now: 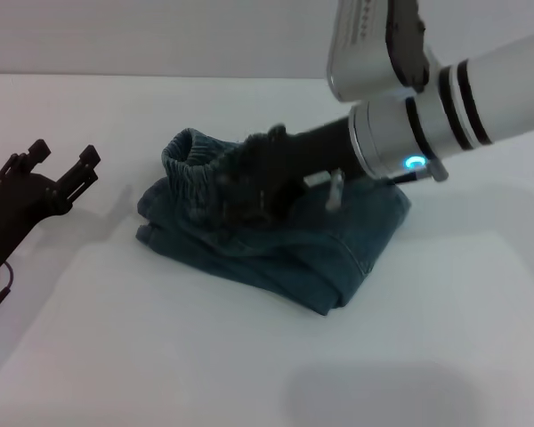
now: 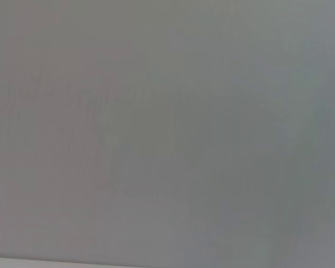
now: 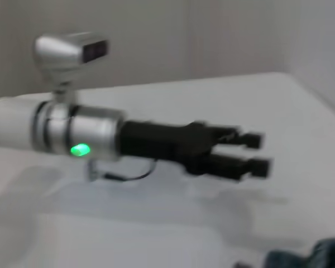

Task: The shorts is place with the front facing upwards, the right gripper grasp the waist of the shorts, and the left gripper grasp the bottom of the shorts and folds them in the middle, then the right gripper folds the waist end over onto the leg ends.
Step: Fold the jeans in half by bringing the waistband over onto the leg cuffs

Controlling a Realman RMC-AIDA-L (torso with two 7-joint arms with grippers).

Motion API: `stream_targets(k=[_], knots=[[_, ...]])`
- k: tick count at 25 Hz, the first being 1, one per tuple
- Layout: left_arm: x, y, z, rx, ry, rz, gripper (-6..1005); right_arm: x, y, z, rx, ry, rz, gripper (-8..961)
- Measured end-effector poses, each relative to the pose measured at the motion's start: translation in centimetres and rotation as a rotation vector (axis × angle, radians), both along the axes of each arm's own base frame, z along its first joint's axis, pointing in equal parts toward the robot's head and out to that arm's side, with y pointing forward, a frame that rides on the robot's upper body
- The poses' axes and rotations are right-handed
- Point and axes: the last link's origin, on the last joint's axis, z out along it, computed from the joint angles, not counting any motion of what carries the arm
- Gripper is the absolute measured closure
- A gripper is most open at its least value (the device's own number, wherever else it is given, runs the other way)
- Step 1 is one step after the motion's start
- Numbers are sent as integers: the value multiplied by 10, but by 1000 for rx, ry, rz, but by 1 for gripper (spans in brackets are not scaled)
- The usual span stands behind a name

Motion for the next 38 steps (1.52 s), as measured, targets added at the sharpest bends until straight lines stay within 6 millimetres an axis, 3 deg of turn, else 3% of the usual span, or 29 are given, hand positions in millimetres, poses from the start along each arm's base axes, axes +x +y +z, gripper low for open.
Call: stream_targets(k=[5,12,21,25,31,35,38], knots=[[0,1,2,13,-8,5,170,13,-7,-13,-68,-62,-73,503],[2,3,1,19,-21,4,170,25,6,-16,-17,-159,-147,504],[4,1,-2,18,-42,7,170,24,36,-29,152,-205,-165,503],[3,-1,-2,23,-50,11,170,13,50,-32,262,-180,-137,504],[2,-2,-2,26,-54,16,170,11,58,-31,335,-146,-141,504],[-3,-4,6,58,-56,22,170,23,50,-29,329,-113,-177,504],[-7,-4,15,96,-56,33,170,30,32,-22,280,-74,-184,503]])
